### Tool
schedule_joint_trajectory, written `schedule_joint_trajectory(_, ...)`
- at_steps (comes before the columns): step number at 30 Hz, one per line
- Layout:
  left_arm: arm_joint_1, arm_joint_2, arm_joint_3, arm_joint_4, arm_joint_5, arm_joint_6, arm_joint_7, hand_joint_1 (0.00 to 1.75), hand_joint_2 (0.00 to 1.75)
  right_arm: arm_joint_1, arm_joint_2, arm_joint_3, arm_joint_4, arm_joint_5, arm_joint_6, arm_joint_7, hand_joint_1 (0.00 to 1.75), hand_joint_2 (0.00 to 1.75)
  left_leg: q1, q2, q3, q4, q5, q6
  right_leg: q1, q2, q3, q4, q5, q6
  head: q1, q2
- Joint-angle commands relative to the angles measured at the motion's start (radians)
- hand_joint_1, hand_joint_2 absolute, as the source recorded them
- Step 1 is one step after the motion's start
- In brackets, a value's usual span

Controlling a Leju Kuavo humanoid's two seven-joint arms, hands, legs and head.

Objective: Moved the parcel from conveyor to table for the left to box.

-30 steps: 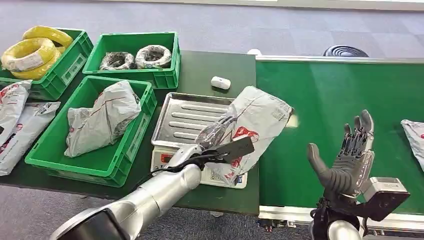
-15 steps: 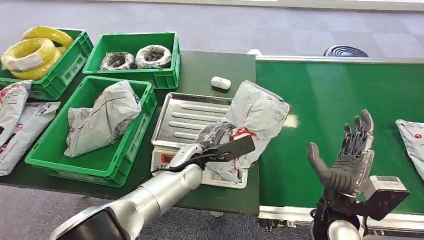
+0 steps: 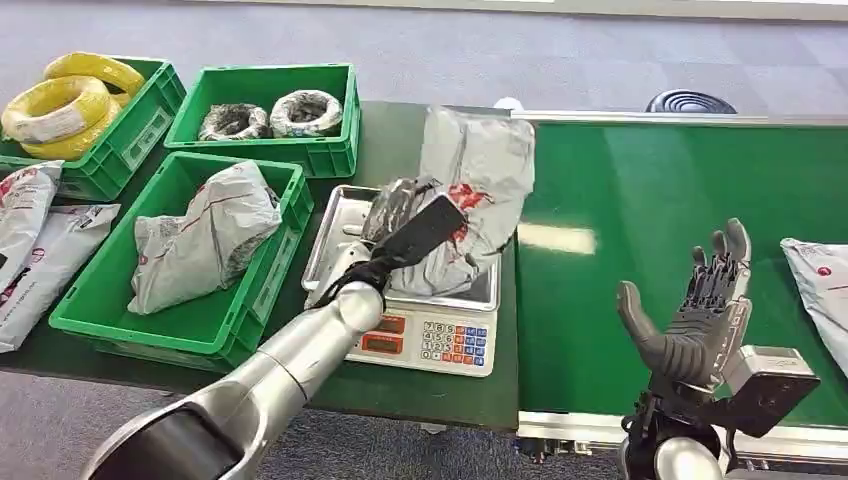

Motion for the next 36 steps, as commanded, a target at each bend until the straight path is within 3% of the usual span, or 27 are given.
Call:
schedule_joint_trajectory(1,0.119,0.23,0.366,-0.396,-0.203,0.117,0.055,1.75,1.75,0.063,-0.004,-0.042,0.004,-0.02,-0.012,-0.007,0.0,1.75,0.0,0.008,0.003,-0.002,-0.001,-0.001,0.0,0.007,0.0,-0.001,0.001,-0.001,0.0,0.0)
schedule_joint_trajectory(9,0.306,0.425,0.736,-0.38,-0.331,0.09,0.098,1.75,1.75,0.204,0.025,-0.091,-0.103,-0.014,-0.007,-0.004,0.0,1.75,0.0,0.009,0.005,-0.005,-0.001,-0.001,0.0,0.008,0.0,-0.001,0.0,-0.001,0.0,0.0)
schedule_joint_trajectory(11,0.344,0.438,0.801,-0.37,-0.335,0.053,0.064,1.75,1.75,0.217,0.035,-0.104,-0.116,-0.01,0.005,-0.006,0.0,1.75,-0.001,0.012,0.007,-0.007,-0.002,-0.001,-0.001,0.011,0.002,-0.002,-0.001,-0.002,0.0,0.0)
schedule_joint_trajectory(14,0.404,0.469,0.834,-0.358,-0.352,-0.007,0.112,1.75,1.75,0.213,0.044,-0.121,-0.117,-0.004,0.015,0.001,0.0,1.75,0.0,0.014,0.005,-0.005,-0.002,-0.002,0.001,0.011,-0.001,-0.001,-0.001,-0.003,0.0,0.0)
schedule_joint_trajectory(15,0.421,0.479,0.848,-0.348,-0.343,-0.028,0.108,1.59,1.75,0.209,0.045,-0.128,-0.117,-0.003,0.021,0.005,0.0,1.75,0.0,0.013,0.004,-0.004,-0.002,-0.002,0.0,0.01,-0.002,-0.001,-0.002,-0.003,0.0,0.0)
schedule_joint_trajectory(16,0.437,0.49,0.852,-0.34,-0.334,-0.067,0.111,0.38,1.75,0.207,0.045,-0.137,-0.116,-0.001,0.023,0.008,0.0,1.75,0.0,0.014,0.005,-0.005,-0.002,-0.002,0.0,0.012,-0.001,-0.002,-0.001,-0.003,0.0,0.0)
schedule_joint_trajectory(17,0.45,0.494,0.859,-0.341,-0.326,-0.076,0.106,0.38,1.75,0.207,0.042,-0.141,-0.116,-0.002,0.026,0.009,0.0,1.75,0.0,0.014,0.005,-0.005,-0.002,-0.002,0.0,0.011,-0.001,-0.002,-0.001,-0.003,0.0,0.0)
schedule_joint_trajectory(18,0.469,0.487,0.879,-0.361,-0.252,-0.136,0.07,0.0,1.75,0.209,0.042,-0.15,-0.117,-0.005,0.029,0.008,0.0,1.75,0.0,0.012,0.003,-0.004,-0.002,-0.002,0.0,0.01,-0.002,-0.001,-0.002,-0.003,0.0,0.0)
schedule_joint_trajectory(24,0.618,0.452,0.925,-0.54,-0.063,-0.24,-0.008,0.0,1.75,0.242,0.042,-0.18,-0.121,-0.019,0.052,-0.018,0.0,1.75,0.0,0.011,0.002,-0.004,-0.002,-0.002,0.0,0.008,-0.002,-0.002,-0.002,-0.003,0.0,0.0)
schedule_joint_trajectory(26,0.672,0.414,0.958,-0.652,0.072,-0.253,-0.1,0.0,1.75,0.245,0.052,-0.183,-0.121,-0.017,0.061,-0.022,0.0,1.75,0.0,0.011,0.003,-0.004,-0.002,-0.002,0.001,0.009,-0.001,-0.002,-0.002,-0.003,0.0,0.0)
schedule_joint_trajectory(30,0.721,0.339,1.014,-0.846,0.288,-0.154,-0.292,0.0,1.75,0.228,0.058,-0.179,-0.107,-0.019,0.066,-0.023,0.0,1.75,0.001,0.01,0.001,-0.003,-0.003,-0.003,0.001,0.008,-0.004,-0.001,-0.002,-0.002,0.0,0.0)
schedule_joint_trajectory(34,0.866,0.241,0.939,-1.174,0.343,0.002,-0.499,0.0,1.75,0.209,0.041,-0.155,-0.064,-0.02,0.081,0.006,0.0,1.75,0.001,0.011,0.001,-0.003,-0.003,-0.002,0.001,0.009,-0.003,-0.002,-0.002,-0.002,0.0,0.0)
schedule_joint_trajectory(36,0.904,0.211,0.908,-1.219,0.319,0.024,-0.499,0.0,1.75,0.208,0.043,-0.153,-0.054,-0.02,0.079,0.005,0.0,1.75,0.001,0.01,0.0,-0.003,-0.004,-0.003,0.001,0.008,-0.004,-0.002,-0.002,-0.002,0.0,0.0)
